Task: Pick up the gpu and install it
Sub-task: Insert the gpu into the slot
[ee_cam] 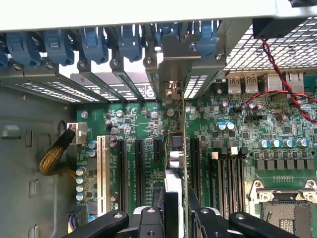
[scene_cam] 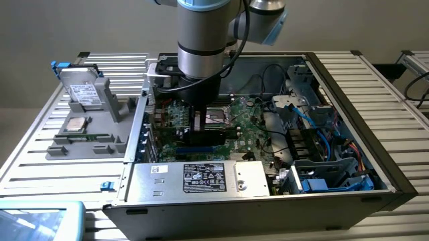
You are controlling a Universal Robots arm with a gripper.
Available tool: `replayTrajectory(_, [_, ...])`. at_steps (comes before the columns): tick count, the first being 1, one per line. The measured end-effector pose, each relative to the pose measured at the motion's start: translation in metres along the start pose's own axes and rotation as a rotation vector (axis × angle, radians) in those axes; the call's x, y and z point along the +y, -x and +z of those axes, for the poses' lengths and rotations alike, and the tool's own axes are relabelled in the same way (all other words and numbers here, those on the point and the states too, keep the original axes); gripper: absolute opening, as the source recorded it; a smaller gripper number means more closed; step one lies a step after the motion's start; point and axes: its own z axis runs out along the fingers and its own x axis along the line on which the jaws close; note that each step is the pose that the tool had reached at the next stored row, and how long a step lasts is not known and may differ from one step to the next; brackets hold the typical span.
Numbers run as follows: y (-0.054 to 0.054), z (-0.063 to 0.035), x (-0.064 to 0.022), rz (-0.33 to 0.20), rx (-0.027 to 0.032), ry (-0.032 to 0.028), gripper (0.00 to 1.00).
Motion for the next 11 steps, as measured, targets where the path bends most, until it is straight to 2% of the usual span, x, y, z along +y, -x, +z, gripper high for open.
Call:
replayTrajectory(8, [0.0, 0.0003, 0.0, -0.021, 0.001, -0.0009, 0.29])
replayTrajectory(11, [-0.0001, 0.0005, 0.0, -0.026, -0.0044, 0.0, 0.29])
